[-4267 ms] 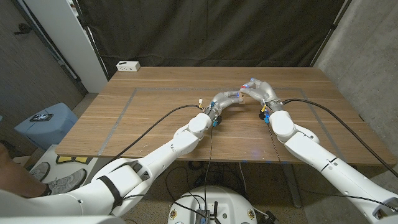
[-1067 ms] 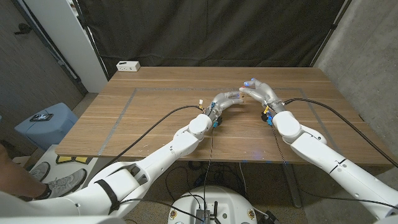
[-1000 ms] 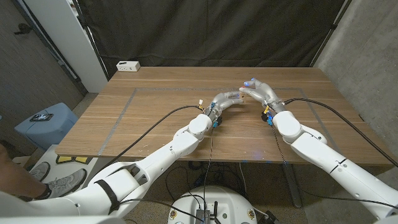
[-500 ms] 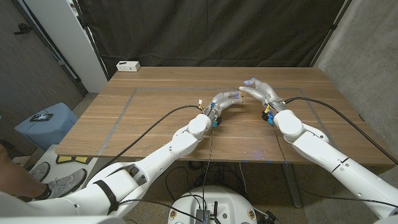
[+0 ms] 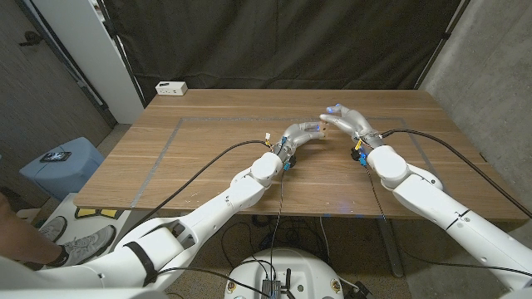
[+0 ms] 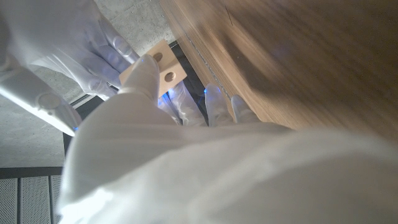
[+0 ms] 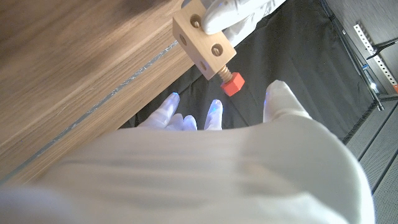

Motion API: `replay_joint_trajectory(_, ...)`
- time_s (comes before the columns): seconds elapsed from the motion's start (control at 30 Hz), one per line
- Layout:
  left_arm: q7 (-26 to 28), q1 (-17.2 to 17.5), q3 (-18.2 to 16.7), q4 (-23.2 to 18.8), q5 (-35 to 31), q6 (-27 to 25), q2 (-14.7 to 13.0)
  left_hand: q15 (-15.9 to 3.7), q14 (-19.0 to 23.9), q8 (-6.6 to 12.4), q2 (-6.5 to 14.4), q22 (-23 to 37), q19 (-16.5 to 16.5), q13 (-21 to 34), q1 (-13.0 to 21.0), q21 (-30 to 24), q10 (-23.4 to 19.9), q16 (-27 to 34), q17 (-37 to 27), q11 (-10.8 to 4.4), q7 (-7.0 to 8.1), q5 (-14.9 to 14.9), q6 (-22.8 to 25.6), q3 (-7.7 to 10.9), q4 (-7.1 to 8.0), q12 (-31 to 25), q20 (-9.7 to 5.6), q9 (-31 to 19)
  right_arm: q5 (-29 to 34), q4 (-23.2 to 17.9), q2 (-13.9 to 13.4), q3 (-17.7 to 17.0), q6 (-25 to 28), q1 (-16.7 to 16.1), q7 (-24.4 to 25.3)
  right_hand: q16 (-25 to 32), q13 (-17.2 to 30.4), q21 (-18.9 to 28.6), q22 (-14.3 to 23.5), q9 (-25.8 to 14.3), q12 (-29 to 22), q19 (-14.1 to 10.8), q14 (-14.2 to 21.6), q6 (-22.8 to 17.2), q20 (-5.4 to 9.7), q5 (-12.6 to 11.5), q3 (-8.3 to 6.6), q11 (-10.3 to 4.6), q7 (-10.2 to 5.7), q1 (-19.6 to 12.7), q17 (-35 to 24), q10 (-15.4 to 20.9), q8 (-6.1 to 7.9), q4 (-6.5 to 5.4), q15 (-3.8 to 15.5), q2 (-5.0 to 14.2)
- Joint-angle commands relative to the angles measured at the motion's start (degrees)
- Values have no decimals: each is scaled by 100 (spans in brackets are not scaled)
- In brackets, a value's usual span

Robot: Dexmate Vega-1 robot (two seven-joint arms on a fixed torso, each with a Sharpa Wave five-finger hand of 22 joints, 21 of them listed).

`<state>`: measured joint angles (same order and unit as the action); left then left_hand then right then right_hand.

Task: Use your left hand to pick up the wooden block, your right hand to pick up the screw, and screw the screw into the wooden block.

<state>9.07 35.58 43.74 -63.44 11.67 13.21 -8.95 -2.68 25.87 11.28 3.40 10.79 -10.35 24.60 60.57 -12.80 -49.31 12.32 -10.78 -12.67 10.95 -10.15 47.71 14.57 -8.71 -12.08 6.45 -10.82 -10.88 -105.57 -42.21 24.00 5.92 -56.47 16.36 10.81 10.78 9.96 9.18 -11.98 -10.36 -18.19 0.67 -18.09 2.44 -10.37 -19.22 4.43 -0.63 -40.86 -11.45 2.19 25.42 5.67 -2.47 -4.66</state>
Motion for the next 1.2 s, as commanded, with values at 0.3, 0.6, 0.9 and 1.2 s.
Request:
replay_joint_trajectory(0.3,88,12,34,-119,-118,-80,-45,-477,55,57,57,22,-37,17,0,4,-27,10,-13,2,-11,-32,23,11,6,-23,4,-30,35,-414,-475,-43,425,126,-335,-14,27,18,27,19,-15,44,-83,-5,-35,-12,-41,11,18,-56,14,-86,-57,66,-33,84)
replay_joint_trajectory(0.6,124,-2,57,-151,-197,-112,-81,-483,48,49,55,22,-36,19,-3,5,-29,7,-13,3,-9,-31,4,5,9,-24,6,-30,152,-621,-760,-15,734,257,-581,-7,26,28,26,31,-27,50,-93,0,-38,-33,-80,8,32,-134,25,-106,-93,120,-36,118)
replay_joint_trajectory(0.9,132,-27,73,-120,-242,-110,-86,-479,49,52,59,22,-35,20,8,6,-30,6,-12,3,-14,-33,11,4,5,-24,9,-30,193,-876,-1130,21,1099,440,-1033,-22,24,19,26,49,7,147,-192,139,-95,-45,-117,14,68,-238,44,-319,-221,218,-66,113)
replay_joint_trajectory(1.2,165,-22,61,-125,-252,-124,-86,-478,49,57,59,22,-39,20,8,5,-29,6,-12,3,-24,-33,23,0,6,-23,7,-30,303,-1085,-1405,102,1447,682,-1403,-8,23,27,26,54,-16,179,-205,182,-175,-46,-138,14,62,-281,53,-358,-285,253,-187,129)
